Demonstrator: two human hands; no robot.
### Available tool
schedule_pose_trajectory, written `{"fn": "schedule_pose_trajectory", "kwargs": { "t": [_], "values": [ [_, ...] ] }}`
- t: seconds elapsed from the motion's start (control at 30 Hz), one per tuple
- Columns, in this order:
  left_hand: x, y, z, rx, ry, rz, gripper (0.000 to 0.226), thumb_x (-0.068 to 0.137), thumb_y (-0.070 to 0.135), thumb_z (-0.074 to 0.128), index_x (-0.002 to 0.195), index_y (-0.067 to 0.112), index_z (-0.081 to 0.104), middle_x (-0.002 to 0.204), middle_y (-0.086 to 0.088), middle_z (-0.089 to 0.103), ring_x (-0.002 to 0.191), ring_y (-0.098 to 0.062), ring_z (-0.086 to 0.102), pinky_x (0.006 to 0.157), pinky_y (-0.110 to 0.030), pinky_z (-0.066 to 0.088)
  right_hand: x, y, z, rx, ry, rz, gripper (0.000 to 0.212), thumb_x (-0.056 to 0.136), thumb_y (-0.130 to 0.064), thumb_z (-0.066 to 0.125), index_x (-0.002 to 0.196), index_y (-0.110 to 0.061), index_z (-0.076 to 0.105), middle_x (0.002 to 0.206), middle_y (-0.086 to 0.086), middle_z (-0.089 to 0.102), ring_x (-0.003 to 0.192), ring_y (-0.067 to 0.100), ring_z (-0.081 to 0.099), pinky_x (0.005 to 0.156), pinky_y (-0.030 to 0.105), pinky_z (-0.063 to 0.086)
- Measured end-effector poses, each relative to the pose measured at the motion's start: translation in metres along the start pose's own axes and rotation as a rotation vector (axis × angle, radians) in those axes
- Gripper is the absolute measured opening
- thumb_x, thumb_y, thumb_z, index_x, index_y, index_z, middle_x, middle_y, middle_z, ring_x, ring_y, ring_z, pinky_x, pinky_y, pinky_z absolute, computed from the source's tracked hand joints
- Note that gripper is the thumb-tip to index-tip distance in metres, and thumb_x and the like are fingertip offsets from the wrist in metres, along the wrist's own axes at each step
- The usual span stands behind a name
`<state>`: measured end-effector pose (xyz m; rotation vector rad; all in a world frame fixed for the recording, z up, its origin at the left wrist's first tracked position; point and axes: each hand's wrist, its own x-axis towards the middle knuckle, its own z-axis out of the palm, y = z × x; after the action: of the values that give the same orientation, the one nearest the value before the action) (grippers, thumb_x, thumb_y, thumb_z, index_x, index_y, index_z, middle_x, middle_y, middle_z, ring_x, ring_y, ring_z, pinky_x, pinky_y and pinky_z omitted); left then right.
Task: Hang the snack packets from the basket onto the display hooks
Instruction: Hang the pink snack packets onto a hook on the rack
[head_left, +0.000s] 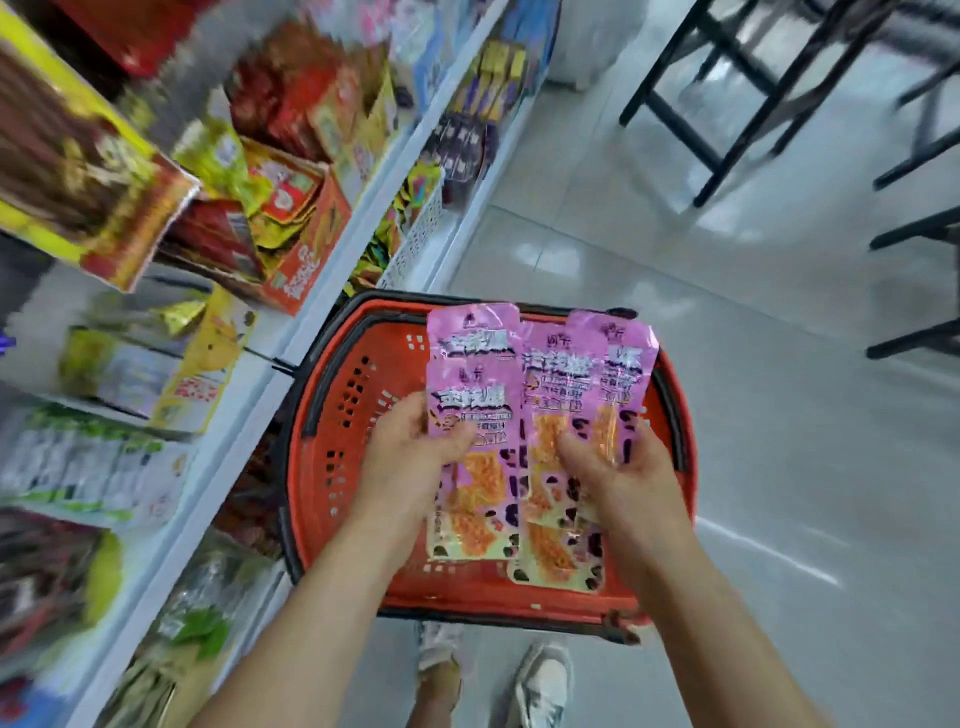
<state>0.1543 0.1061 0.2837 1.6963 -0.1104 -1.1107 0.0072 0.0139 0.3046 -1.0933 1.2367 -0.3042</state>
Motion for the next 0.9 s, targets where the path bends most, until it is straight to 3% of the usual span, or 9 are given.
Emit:
{"fn": "schedule_pose_trajectory", "kwargs": {
  "t": [0.07, 0.2, 0.3, 0.37, 0.5, 0.6, 0.7, 0.77, 0.9],
  "values": [
    [-0.027, 0.034, -0.004, 0.013, -0.016, 0.026, 0.034, 0.081, 0.016, 0.075, 0.114, 0.021, 0.065, 0.111, 0.005, 0.071, 0.105, -0.016, 0.066, 0.095, -0.037, 0.049, -0.028, -0.037, -0.006, -0.012, -0.005, -0.1, 0.031, 0.088, -0.006, 0.068, 0.116, -0.018, 0.062, 0.1, -0.003, 0.075, 0.088, 0.013, 0.072, 0.076, 0.027, 0.059],
    [-0.097, 0.107, -0.001, 0.014, -0.078, 0.136, 0.029, 0.089, 0.0, 0.063, 0.102, 0.025, 0.062, 0.085, 0.014, 0.074, 0.08, -0.002, 0.069, 0.068, -0.017, 0.055, -0.085, -0.106, -0.009, -0.017, -0.119, -0.216, 0.035, 0.088, -0.002, 0.066, 0.118, -0.018, 0.06, 0.102, -0.003, 0.075, 0.09, 0.014, 0.072, 0.077, 0.025, 0.058],
    [-0.156, 0.157, 0.004, -0.027, -0.047, 0.205, 0.032, 0.088, -0.004, 0.062, 0.104, 0.024, 0.06, 0.082, 0.01, 0.074, 0.078, -0.005, 0.07, 0.064, -0.017, 0.055, -0.133, -0.156, -0.008, -0.033, -0.186, -0.298, 0.039, 0.092, -0.002, 0.062, 0.123, -0.024, 0.056, 0.105, -0.007, 0.074, 0.094, 0.011, 0.071, 0.08, 0.025, 0.058],
    [-0.191, 0.185, 0.003, -0.102, -0.031, 0.222, 0.035, 0.089, -0.006, 0.06, 0.105, 0.025, 0.061, 0.08, 0.011, 0.074, 0.077, -0.006, 0.07, 0.065, -0.018, 0.056, -0.165, -0.187, -0.01, -0.02, -0.204, -0.327, 0.034, 0.095, -0.005, 0.057, 0.114, -0.033, 0.056, 0.092, -0.019, 0.073, 0.078, -0.004, 0.067, 0.069, 0.011, 0.053],
    [-0.262, 0.237, 0.0, -0.171, 0.034, 0.307, 0.034, 0.087, -0.009, 0.06, 0.113, 0.013, 0.063, 0.088, 0.005, 0.075, 0.08, -0.011, 0.071, 0.068, -0.026, 0.056, -0.238, -0.24, -0.013, 0.03, -0.25, -0.352, 0.02, 0.101, -0.039, 0.043, 0.115, -0.053, 0.047, 0.098, -0.041, 0.055, 0.083, -0.025, 0.052, 0.069, 0.002, 0.04],
    [-0.31, 0.265, 0.001, -0.223, 0.11, 0.403, 0.038, 0.087, -0.008, 0.062, 0.117, 0.016, 0.059, 0.107, -0.003, 0.071, 0.089, -0.011, 0.07, 0.074, -0.026, 0.057, -0.28, -0.267, -0.011, 0.039, -0.259, -0.423, 0.013, 0.1, -0.037, 0.045, 0.103, -0.05, 0.048, 0.092, -0.038, 0.053, 0.075, -0.028, 0.052, 0.072, 0.002, 0.044],
    [-0.349, 0.285, 0.0, -0.262, 0.171, 0.501, 0.047, 0.088, 0.0, 0.064, 0.128, 0.021, 0.048, 0.125, 0.002, 0.06, 0.101, 0.004, 0.063, 0.08, -0.018, 0.053, -0.309, -0.285, -0.004, 0.009, -0.247, -0.54, 0.031, 0.097, -0.037, 0.053, 0.126, -0.028, 0.06, 0.122, -0.01, 0.065, 0.117, 0.005, 0.059, 0.1, 0.032, 0.049],
    [-0.369, 0.298, -0.007, -0.255, 0.18, 0.552, 0.05, 0.088, 0.003, 0.066, 0.131, 0.018, 0.046, 0.128, 0.001, 0.057, 0.097, 0.008, 0.062, 0.076, -0.014, 0.053, -0.324, -0.297, 0.002, 0.017, -0.233, -0.586, 0.03, 0.093, -0.038, 0.059, 0.118, -0.022, 0.066, 0.116, 0.0, 0.069, 0.112, 0.02, 0.063, 0.095, 0.046, 0.051],
    [-0.398, 0.326, -0.032, -0.24, 0.203, 0.591, 0.072, 0.076, 0.02, 0.081, 0.139, 0.02, 0.045, 0.139, 0.001, 0.051, 0.115, -0.007, 0.057, 0.087, -0.022, 0.053, -0.346, -0.324, 0.009, -0.064, -0.315, -0.694, 0.029, 0.084, -0.032, 0.069, 0.112, -0.025, 0.07, 0.109, -0.001, 0.073, 0.104, 0.018, 0.067, 0.091, 0.048, 0.053]
  ]
}}
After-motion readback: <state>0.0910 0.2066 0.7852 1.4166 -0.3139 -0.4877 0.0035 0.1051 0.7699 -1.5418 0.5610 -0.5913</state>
